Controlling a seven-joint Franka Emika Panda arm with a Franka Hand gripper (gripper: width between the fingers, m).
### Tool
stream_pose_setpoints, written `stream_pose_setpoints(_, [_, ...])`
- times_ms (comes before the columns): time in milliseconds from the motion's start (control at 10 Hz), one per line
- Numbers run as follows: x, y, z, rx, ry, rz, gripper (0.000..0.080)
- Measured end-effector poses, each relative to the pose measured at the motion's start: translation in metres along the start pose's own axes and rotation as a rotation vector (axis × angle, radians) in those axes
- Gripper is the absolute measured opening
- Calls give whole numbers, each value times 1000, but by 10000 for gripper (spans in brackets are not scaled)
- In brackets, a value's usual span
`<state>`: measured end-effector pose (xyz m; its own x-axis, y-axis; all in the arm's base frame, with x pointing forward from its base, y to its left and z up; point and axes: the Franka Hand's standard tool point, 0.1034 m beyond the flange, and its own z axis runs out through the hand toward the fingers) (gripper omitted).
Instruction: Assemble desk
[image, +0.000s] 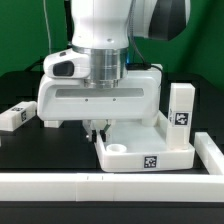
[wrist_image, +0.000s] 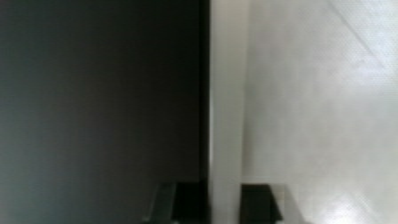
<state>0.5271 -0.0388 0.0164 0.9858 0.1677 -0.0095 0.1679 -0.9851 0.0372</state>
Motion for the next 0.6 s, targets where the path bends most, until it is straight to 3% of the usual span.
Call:
stream_pose_setpoints(500, [-2, 6, 1, -19, -9, -288, 66])
stream_pose_setpoints(600, [2, 1, 2, -26, -11, -341, 66])
